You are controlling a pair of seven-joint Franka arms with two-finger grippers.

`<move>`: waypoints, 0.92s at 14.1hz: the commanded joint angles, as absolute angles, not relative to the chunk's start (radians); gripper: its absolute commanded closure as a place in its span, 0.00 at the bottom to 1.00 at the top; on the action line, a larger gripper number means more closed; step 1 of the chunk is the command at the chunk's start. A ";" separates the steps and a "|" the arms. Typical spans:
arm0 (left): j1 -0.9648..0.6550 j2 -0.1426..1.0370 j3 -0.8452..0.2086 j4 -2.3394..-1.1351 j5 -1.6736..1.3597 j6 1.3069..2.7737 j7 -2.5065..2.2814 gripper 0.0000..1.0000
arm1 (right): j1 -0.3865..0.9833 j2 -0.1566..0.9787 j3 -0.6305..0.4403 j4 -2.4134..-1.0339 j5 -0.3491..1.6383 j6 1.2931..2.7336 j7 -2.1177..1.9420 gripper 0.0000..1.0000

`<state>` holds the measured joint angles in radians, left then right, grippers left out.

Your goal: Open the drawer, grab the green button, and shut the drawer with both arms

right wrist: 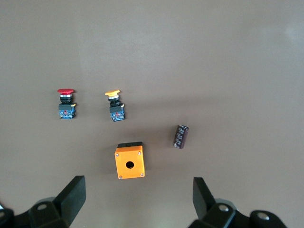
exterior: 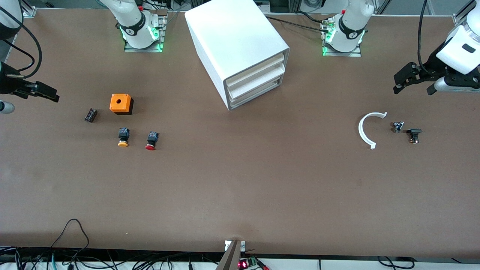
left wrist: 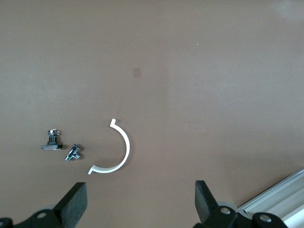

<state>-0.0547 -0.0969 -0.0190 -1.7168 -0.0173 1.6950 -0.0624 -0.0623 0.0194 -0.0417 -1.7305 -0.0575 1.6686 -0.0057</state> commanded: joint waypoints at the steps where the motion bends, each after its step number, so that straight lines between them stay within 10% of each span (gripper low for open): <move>1: -0.052 -0.084 -0.025 -1.686 0.018 1.672 -0.058 0.00 | -0.066 -0.006 -0.044 -1.756 -0.040 1.675 -0.023 0.00; 13: -0.054 -0.037 -0.023 -1.681 0.018 1.671 -0.049 0.00 | -0.066 -0.005 -0.043 -1.753 -0.040 1.675 -0.025 0.00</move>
